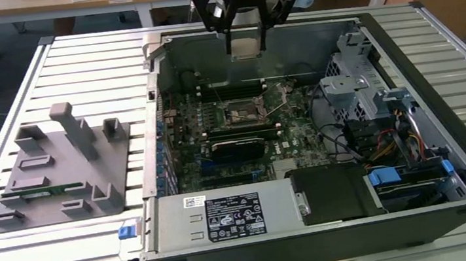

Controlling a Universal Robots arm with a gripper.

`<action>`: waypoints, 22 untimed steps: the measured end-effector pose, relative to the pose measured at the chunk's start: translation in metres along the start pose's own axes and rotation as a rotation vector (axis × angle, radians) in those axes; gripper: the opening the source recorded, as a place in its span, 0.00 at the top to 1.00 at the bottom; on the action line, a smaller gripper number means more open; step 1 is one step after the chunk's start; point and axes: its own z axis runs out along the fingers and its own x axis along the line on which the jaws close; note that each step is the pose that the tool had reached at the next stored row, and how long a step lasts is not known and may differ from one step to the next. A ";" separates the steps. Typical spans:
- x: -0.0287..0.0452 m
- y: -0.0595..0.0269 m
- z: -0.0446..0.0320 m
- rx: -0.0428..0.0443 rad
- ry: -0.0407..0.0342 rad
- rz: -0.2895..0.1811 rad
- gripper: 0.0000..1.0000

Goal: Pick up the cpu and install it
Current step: 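Place the cpu into insertion slot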

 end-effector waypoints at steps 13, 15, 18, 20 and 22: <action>0.0000 0.0000 0.0012 0.0018 -0.0079 0.157 0.47; 0.0000 -0.0001 0.0016 0.0024 -0.0096 0.191 0.47; 0.0000 -0.0001 0.0020 0.0029 -0.0119 0.239 0.47; 0.0000 -0.0001 0.0023 0.0030 -0.0133 0.266 0.47; 0.0000 -0.0001 0.0026 0.0033 -0.0144 0.290 0.47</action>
